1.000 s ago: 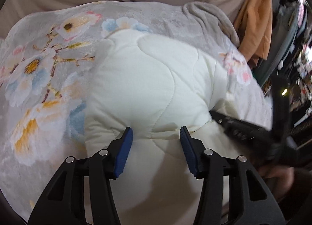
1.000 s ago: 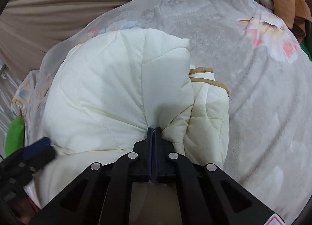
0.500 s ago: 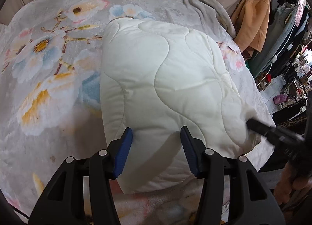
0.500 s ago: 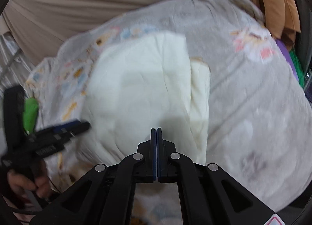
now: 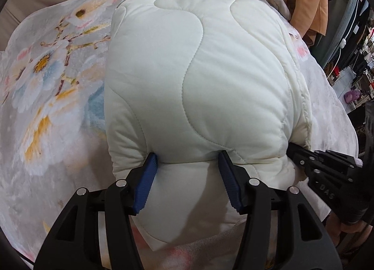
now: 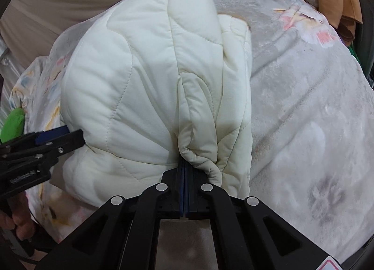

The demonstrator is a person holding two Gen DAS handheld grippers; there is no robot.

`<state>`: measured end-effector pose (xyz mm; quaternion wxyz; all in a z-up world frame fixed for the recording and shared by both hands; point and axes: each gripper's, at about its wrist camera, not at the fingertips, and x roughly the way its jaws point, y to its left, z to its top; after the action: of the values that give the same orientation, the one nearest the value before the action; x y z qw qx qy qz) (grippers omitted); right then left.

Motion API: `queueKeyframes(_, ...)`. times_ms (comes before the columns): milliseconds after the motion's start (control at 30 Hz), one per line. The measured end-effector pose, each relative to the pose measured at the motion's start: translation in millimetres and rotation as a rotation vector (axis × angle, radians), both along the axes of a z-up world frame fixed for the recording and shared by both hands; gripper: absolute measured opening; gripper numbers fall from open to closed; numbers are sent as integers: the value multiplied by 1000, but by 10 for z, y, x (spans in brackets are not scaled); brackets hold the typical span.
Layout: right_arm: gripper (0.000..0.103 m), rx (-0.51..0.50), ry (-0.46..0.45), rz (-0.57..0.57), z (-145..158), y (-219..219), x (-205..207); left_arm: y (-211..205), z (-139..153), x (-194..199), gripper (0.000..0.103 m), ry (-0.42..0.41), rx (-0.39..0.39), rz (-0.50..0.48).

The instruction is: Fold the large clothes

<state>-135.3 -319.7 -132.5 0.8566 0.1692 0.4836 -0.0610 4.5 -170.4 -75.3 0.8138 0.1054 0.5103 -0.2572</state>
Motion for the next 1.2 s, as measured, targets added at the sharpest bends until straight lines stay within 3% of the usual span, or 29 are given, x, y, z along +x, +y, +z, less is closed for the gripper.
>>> queueKeyframes(200,0,-49,-90,-14,598,87,-74,88,360,-13,51,-19,-50,43)
queueKeyframes(367,0,-21,14,-10,188,77,230,108,386,21,51,-5,-54,69)
queueKeyframes(433,0,-11,33,-19,253,84,249,146,431,47,51,-5,-55,75)
queueKeyframes(567,0,-31,-95,-28,812,67,220,268,652,177,52,-44,-115,128)
queueKeyframes(667,0,-36,-130,-46,962,4,352,255,718,388,52,-56,-138,167)
queueKeyframes(767,0,-53,-93,-67,809,-82,550,151,638,581,52,-35,-151,185)
queueKeyframes(867,0,0,-13,-80,422,-199,708,-1,371,684,54,14,-122,167)
queueKeyframes(1000,0,-8,0,-62,96,-222,810,-167,168,643,57,-57,-33,116)
queueKeyframes(1100,0,-10,9,-55,110,-223,849,-191,54,696,58,-52,-10,123)
queueKeyframes(1200,3,69,-33,-108,347,-320,667,-121,153,717,58,-25,-20,134)
